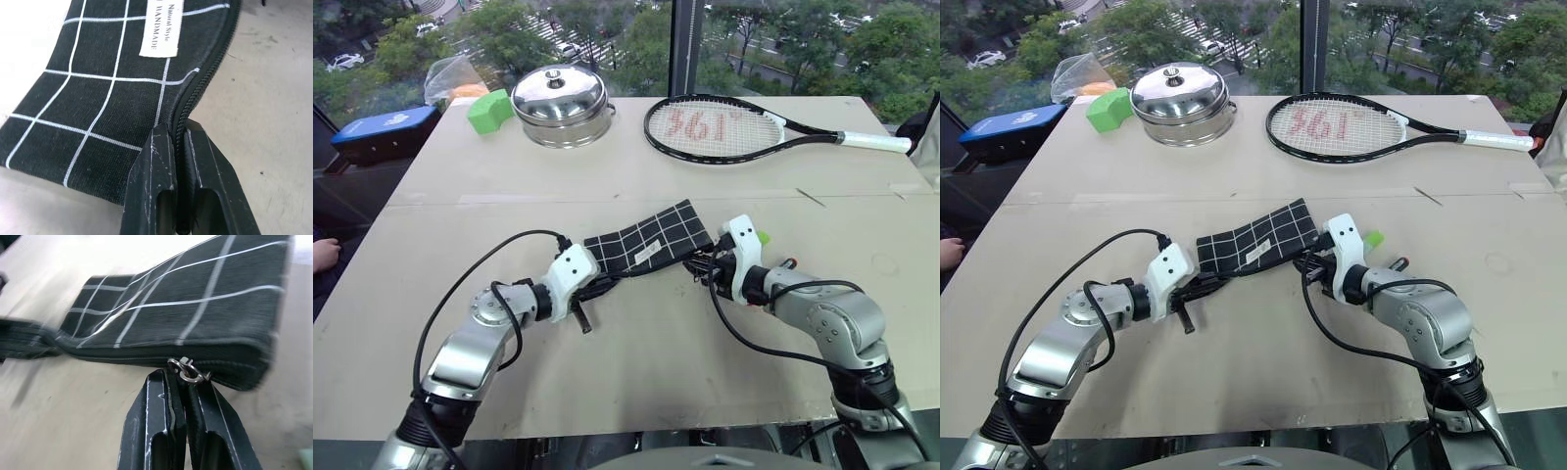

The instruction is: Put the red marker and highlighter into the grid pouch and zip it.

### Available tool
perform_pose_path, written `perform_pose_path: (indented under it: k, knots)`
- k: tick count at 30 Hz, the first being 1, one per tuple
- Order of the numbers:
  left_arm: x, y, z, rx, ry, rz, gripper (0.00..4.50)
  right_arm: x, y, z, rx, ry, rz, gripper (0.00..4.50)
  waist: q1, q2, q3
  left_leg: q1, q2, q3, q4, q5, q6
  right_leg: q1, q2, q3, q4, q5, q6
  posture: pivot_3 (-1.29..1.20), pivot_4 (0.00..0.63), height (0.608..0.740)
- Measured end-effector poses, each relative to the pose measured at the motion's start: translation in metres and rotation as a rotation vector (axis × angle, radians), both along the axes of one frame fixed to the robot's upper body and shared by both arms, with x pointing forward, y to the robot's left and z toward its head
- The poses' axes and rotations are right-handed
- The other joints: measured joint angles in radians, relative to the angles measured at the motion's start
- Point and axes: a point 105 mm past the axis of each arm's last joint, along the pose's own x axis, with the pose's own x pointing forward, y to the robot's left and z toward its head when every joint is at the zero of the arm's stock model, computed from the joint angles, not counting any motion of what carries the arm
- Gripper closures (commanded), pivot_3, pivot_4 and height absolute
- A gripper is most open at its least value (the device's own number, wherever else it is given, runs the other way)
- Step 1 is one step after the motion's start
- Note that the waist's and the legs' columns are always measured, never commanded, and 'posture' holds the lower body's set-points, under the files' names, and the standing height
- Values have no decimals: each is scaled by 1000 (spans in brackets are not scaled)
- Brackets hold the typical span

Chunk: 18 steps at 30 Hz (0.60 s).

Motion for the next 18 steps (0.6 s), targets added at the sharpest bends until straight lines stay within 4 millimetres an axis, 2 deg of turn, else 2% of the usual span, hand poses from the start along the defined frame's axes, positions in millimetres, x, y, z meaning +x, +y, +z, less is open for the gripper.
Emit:
perform_pose_path:
  k: [5,10,14,18]
  knots:
    - [2,-7,3,-27,-2,-4,4500,0,8,-1,-25,11,44,4408,0,0,0,0,0,0,0,0,0,0,0,0,0,0,0,0,150,740]
    - [9,-15,8,-68,-13,12,4500,3,7,-11,-49,46,43,4408,0,0,0,0,0,0,0,0,0,0,0,0,0,0,0,0,150,740]
    - [12,-19,9,-96,2,37,4500,10,12,-6,-46,33,45,4408,-1,-1,0,0,0,0,0,0,0,0,1,0,0,0,0,0,150,740]
    - [14,-24,13,-106,-8,39,4500,11,29,2,-14,20,83,4408,-1,-1,0,0,0,0,0,0,0,0,1,0,1,0,0,0,150,740]
